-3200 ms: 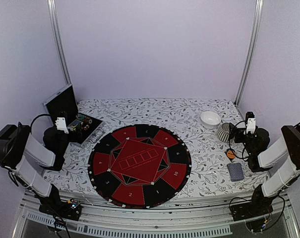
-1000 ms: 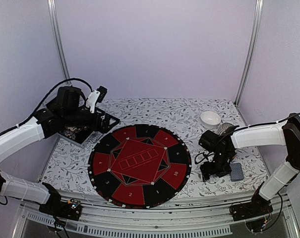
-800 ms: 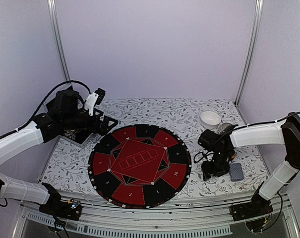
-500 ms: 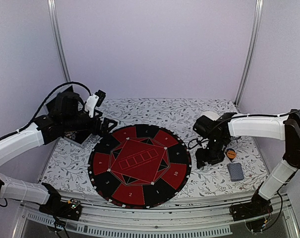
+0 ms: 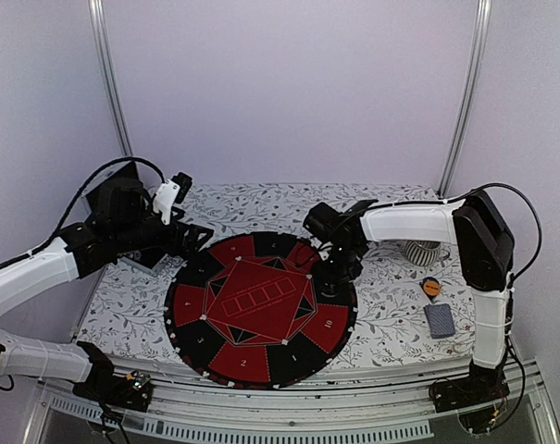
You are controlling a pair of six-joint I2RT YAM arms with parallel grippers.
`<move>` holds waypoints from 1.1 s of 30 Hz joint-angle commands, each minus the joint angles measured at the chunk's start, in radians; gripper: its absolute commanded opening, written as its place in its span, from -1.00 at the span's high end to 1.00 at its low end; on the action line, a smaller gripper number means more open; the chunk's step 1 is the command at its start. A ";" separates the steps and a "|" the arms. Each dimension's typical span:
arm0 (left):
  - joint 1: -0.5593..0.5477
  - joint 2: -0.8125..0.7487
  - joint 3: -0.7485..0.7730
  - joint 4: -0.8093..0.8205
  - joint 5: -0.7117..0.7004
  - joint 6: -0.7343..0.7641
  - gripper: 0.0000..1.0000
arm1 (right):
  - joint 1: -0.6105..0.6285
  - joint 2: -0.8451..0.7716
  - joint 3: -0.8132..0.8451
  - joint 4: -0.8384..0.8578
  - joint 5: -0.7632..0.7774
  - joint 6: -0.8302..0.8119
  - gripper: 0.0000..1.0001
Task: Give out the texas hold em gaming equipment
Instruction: Place the dealer button at position 9, then move the big blind button to the center of the board.
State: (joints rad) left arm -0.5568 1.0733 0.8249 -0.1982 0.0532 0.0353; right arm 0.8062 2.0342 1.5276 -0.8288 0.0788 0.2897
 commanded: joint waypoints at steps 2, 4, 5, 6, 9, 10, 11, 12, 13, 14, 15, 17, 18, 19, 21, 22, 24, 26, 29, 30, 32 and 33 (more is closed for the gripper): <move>-0.009 -0.013 -0.015 0.033 -0.016 0.020 -0.96 | -0.001 0.094 0.077 0.002 0.055 -0.064 0.13; -0.009 -0.013 -0.017 0.034 -0.016 0.021 -0.96 | 0.001 0.115 0.095 0.007 0.052 -0.072 0.11; -0.009 -0.012 -0.017 0.034 -0.018 0.023 -0.96 | 0.000 0.121 0.102 0.008 0.048 -0.076 0.04; -0.008 -0.013 -0.017 0.034 -0.020 0.023 -0.96 | 0.000 0.126 0.107 0.007 0.043 -0.079 -0.09; -0.009 -0.012 -0.018 0.034 -0.022 0.025 -0.96 | -0.001 0.120 0.113 -0.005 0.029 -0.083 -0.64; -0.009 -0.013 -0.018 0.034 -0.023 0.026 -0.96 | -0.001 0.112 0.112 -0.011 0.027 -0.084 -0.84; -0.009 -0.013 -0.018 0.034 -0.023 0.027 -0.96 | 0.000 0.099 0.108 -0.015 0.026 -0.082 -1.00; -0.009 -0.012 -0.018 0.034 -0.024 0.028 -0.96 | 0.000 0.085 0.103 -0.019 0.024 -0.081 -0.98; -0.009 -0.012 -0.019 0.034 -0.023 0.028 -0.96 | -0.001 0.065 0.098 -0.022 0.022 -0.080 -0.97; -0.009 -0.011 -0.020 0.035 -0.023 0.028 -0.96 | 0.000 0.040 0.090 -0.027 0.021 -0.078 -0.97; -0.009 -0.010 -0.020 0.035 -0.024 0.028 -0.96 | -0.002 0.014 0.077 -0.030 0.022 -0.076 -0.97; -0.009 -0.009 -0.020 0.034 -0.023 0.029 -0.96 | -0.011 -0.057 0.046 -0.039 0.032 -0.070 -0.97; -0.009 -0.010 -0.020 0.034 -0.023 0.029 -0.96 | -0.025 -0.097 0.008 -0.045 0.041 -0.058 -0.97; -0.009 -0.011 -0.021 0.035 -0.024 0.030 -0.96 | -0.041 -0.144 -0.029 -0.049 0.050 -0.045 -0.97; -0.009 -0.013 -0.021 0.036 -0.025 0.030 -0.96 | -0.090 -0.237 -0.122 -0.051 0.074 -0.020 -0.97; -0.009 -0.013 -0.021 0.036 -0.025 0.029 -0.96 | -0.134 -0.278 -0.176 -0.051 0.083 -0.011 -0.97; -0.009 -0.015 -0.021 0.035 -0.020 0.029 -0.96 | -0.207 -0.358 -0.269 -0.053 0.077 0.004 -0.97; -0.009 -0.016 -0.022 0.036 -0.017 0.029 -0.96 | -0.279 -0.424 -0.356 -0.041 0.068 0.011 -0.97; -0.009 -0.016 -0.023 0.037 -0.021 0.032 -0.96 | -0.391 -0.509 -0.450 0.004 0.065 0.007 -0.97; -0.009 -0.015 -0.023 0.036 -0.021 0.032 -0.96 | -0.432 -0.536 -0.475 0.025 0.058 0.004 -0.97; -0.009 -0.015 -0.023 0.036 -0.021 0.032 -0.96 | -0.512 -0.557 -0.518 0.069 0.033 -0.009 -0.97; -0.009 -0.017 -0.023 0.036 -0.021 0.032 -0.96 | -0.548 -0.558 -0.534 0.091 0.021 -0.014 -0.97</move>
State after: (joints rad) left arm -0.5568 1.0718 0.8181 -0.1772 0.0353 0.0574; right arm 0.3538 1.5208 1.0508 -0.8284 0.1352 0.2806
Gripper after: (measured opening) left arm 0.981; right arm 0.986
